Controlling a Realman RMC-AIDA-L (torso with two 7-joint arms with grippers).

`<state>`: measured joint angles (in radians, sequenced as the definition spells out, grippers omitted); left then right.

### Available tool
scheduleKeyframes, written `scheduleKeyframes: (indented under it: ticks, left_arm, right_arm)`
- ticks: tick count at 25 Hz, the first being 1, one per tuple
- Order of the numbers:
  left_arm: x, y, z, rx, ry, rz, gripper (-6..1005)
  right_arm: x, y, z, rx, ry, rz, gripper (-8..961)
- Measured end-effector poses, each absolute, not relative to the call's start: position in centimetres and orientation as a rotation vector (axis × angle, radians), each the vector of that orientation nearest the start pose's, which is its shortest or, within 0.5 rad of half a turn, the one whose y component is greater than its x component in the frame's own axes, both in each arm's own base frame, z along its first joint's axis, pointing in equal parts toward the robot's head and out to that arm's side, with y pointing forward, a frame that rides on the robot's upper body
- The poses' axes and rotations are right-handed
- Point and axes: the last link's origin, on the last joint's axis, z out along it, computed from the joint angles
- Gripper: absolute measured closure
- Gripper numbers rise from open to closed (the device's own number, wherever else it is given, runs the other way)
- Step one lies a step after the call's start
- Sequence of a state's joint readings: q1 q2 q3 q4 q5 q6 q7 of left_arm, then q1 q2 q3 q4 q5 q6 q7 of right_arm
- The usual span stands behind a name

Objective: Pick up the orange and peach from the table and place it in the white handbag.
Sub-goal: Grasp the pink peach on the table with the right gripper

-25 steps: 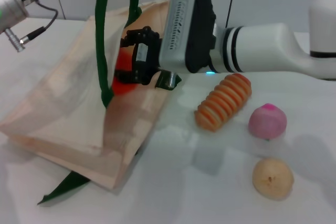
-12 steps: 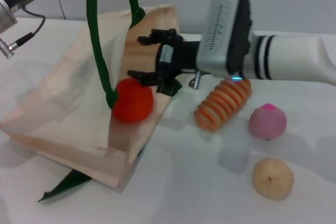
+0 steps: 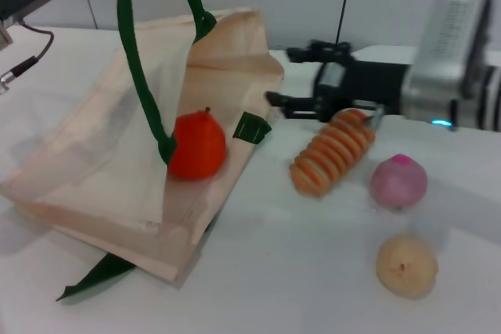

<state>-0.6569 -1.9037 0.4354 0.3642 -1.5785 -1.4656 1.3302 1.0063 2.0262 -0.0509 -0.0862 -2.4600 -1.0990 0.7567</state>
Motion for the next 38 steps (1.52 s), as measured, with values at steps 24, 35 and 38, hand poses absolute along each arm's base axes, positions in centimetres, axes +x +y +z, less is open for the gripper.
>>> scheduleKeyframes:
  ticks: [24,35,38]
  left_arm:
    - [-26.2,39.8,10.9,-1.984,-1.206,-1.467,870]
    - [-26.7,39.5,11.1,-1.963,-1.208,-1.471,870]
    - [-26.8,39.4,11.1,-1.959,-1.211,-1.47,871]
  right_arm:
    - [25.6,40.6,-2.2,-2.776,0.581,-0.021,151]
    - [27.2,39.7,-1.7,-2.768,0.675,-0.098,151]
    - [27.4,39.3,-1.7,-2.788,0.682,-0.12,152]
